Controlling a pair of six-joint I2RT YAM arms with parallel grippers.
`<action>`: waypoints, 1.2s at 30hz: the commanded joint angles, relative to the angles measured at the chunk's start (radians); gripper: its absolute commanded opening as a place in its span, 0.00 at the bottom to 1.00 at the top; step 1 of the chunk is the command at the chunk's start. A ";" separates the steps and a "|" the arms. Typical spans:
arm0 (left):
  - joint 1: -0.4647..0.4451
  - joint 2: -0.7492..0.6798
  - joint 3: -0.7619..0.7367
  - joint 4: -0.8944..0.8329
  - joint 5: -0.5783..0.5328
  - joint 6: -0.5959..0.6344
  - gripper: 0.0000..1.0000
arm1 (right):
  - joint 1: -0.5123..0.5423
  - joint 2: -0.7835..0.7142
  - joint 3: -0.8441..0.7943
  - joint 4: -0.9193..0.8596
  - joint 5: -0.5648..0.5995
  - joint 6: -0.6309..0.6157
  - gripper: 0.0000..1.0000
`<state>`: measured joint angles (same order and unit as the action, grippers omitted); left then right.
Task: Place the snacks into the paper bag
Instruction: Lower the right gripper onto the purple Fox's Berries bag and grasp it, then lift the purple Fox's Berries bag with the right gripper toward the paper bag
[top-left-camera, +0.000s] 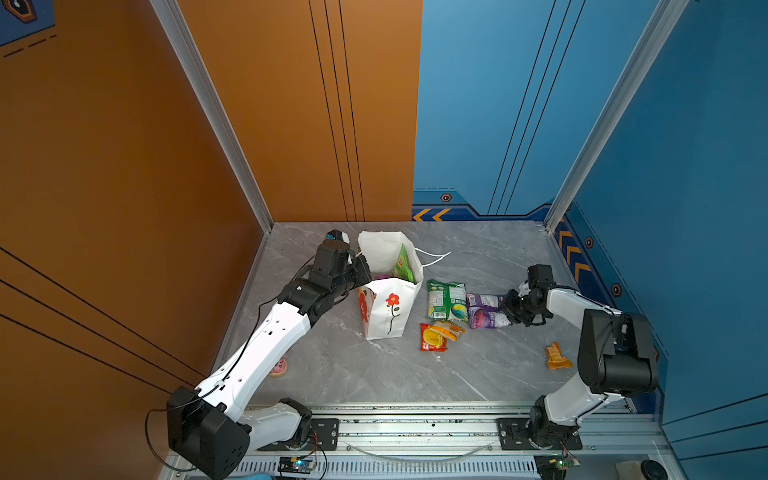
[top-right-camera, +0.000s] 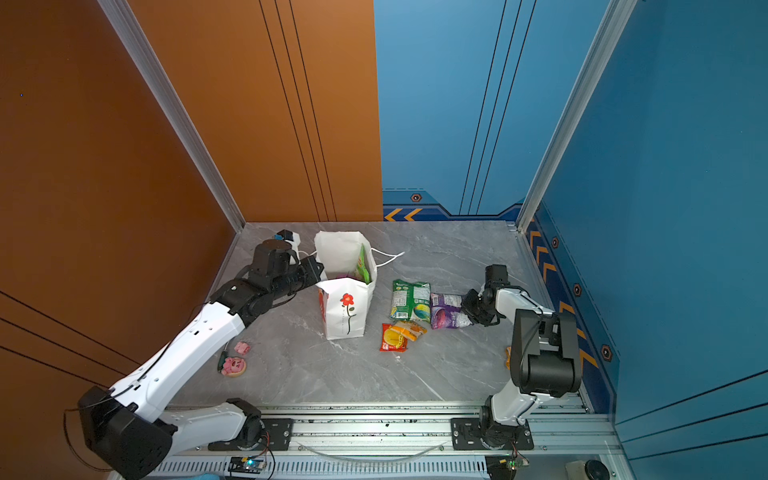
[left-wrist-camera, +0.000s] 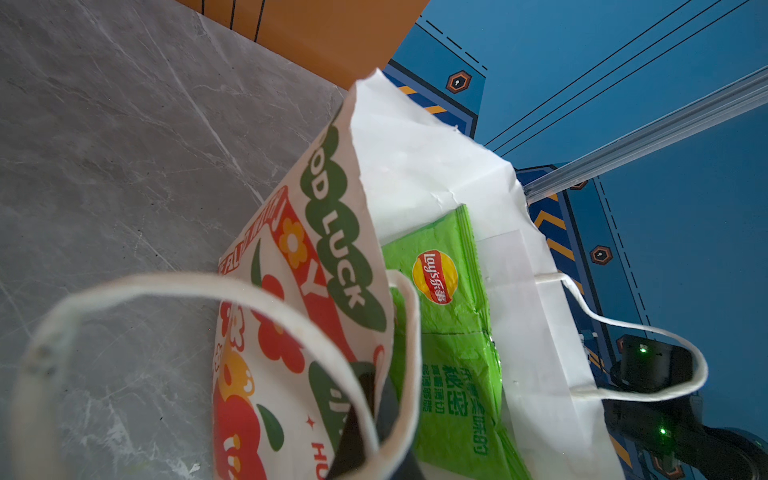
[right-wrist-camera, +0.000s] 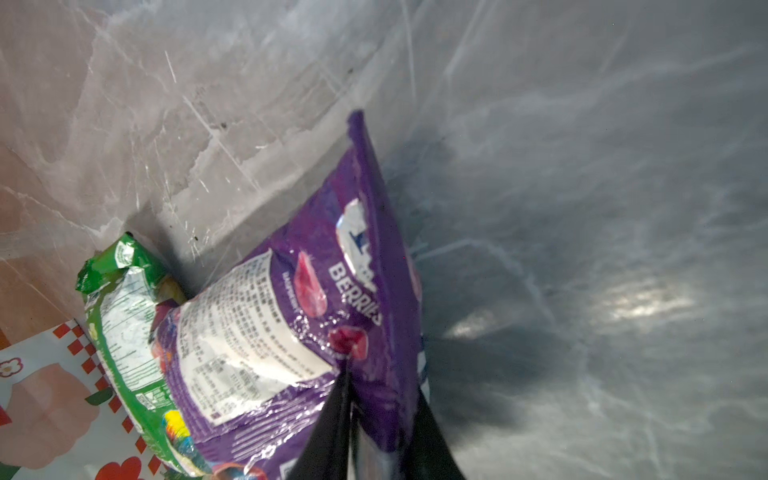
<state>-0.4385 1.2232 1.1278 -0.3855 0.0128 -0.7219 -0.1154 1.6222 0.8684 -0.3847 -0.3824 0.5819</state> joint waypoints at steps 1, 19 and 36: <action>0.004 0.014 0.004 0.042 0.025 0.029 0.00 | -0.024 -0.039 -0.060 0.023 -0.013 0.035 0.16; -0.123 0.055 0.099 0.010 -0.006 0.148 0.00 | -0.105 -0.271 -0.152 0.041 -0.036 0.148 0.01; -0.189 0.071 0.134 0.032 -0.008 0.210 0.00 | -0.090 -0.508 -0.103 -0.043 0.010 0.209 0.00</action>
<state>-0.6064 1.2877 1.2091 -0.3824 0.0082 -0.5571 -0.2111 1.1519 0.7223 -0.4053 -0.3885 0.7654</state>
